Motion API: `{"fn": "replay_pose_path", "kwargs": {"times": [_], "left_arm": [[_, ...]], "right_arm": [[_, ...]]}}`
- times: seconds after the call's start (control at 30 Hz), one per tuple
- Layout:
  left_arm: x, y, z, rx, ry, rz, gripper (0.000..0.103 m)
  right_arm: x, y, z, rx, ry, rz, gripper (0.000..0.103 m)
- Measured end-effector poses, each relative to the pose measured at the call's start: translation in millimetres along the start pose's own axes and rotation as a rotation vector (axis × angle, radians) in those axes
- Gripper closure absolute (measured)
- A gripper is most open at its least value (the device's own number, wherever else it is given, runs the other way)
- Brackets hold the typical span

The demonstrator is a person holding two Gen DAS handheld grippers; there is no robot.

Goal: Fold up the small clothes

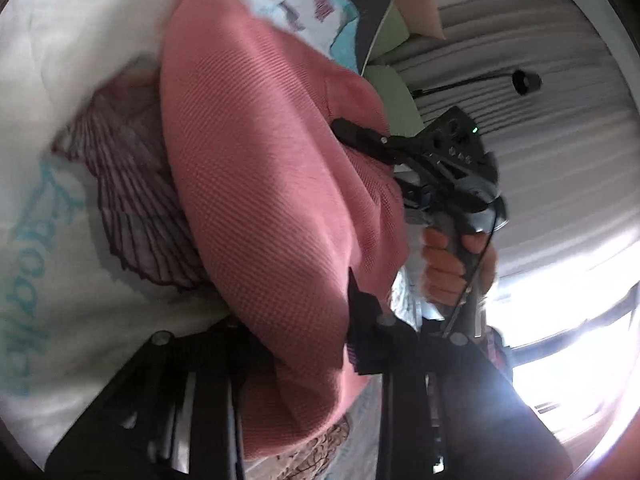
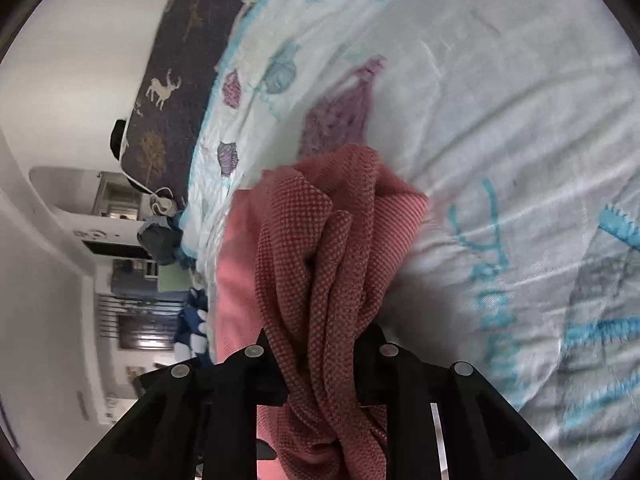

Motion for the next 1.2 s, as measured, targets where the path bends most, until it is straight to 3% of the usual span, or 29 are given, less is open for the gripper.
{"fn": "replay_pose_path", "kwargs": {"times": [0.17,0.4,0.57,0.83,1.2], "left_arm": [[-26.7,13.8,36.6,0.072,0.014,0.052,0.075],[-92.3,12.8,101.0,0.267,0.171,0.180,0.075],[-149.2,6.4,118.0,0.321,0.248,0.265,0.075],[-244.5,-5.4,108.8,0.338,0.342,0.378,0.075],[-347.1,-29.0,47.1,0.243,0.463,0.461,0.075]], "right_arm": [[-31.6,-3.0,-52.8,-0.100,-0.001,0.051,0.083],[-64.5,-11.2,-136.3,-0.208,0.061,0.099,0.083],[-72.0,-27.4,-199.2,-0.272,0.113,0.109,0.083],[-45.2,-60.9,-306.7,-0.404,0.153,0.081,0.083],[56.3,-113.6,-409.8,-0.514,0.136,-0.026,0.083]]}}
Point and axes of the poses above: each gripper's, at about its wrist camera, not at the fingertips, and x roughly the way its jaws point, z to its right, y to its top, the point moved 6 cm from there along x, roughly the way its jaws point, and after that the axes turned 6 degrees about -y, right-handed, at the moved point
